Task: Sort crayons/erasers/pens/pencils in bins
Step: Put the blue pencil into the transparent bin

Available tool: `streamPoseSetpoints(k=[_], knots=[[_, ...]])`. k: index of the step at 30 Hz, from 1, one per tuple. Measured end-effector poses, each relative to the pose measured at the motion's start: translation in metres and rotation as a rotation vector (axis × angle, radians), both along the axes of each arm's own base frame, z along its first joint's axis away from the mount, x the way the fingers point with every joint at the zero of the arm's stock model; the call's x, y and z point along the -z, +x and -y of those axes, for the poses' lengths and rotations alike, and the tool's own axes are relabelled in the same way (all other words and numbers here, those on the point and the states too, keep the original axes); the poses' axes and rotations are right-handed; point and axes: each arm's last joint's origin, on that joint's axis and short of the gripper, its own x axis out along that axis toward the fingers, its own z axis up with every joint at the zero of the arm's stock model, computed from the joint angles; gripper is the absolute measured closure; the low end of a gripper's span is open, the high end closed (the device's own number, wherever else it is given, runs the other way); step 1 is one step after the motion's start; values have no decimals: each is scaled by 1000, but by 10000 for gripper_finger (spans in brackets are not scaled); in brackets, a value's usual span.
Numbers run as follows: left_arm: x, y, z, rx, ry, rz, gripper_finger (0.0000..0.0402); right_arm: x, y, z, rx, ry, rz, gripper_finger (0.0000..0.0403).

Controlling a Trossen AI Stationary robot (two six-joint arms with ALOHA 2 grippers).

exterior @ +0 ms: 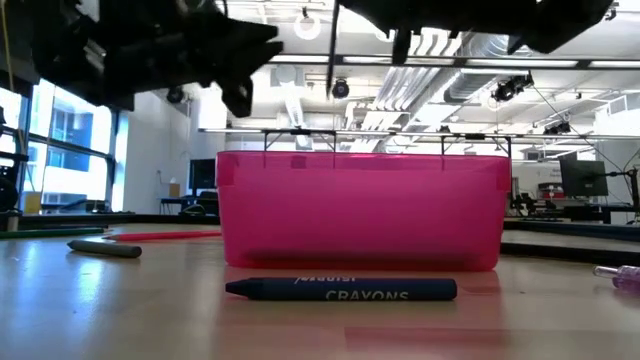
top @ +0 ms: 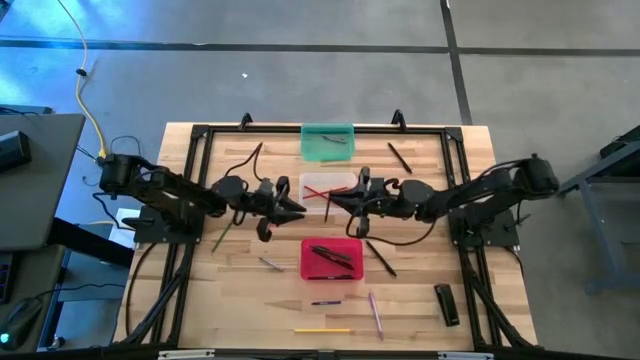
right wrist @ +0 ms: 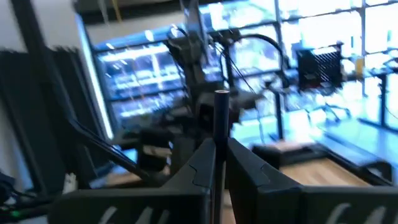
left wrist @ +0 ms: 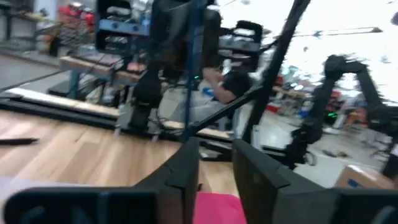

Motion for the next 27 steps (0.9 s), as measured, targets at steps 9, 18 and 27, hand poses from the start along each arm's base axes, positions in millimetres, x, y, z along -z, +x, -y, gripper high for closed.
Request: streamPoseSetpoints(k=[9, 18, 27], knots=[[-20, 28, 5, 18, 31, -59, 240, 3, 4, -1, -22, -29, 41, 391], [-33, 51, 6, 4, 40, -56, 237, 1, 3, -2, -39, -65, 61, 391], [-27, 73, 4, 36, 37, -77, 295, 1, 3, -3, -48, -67, 61, 391]])
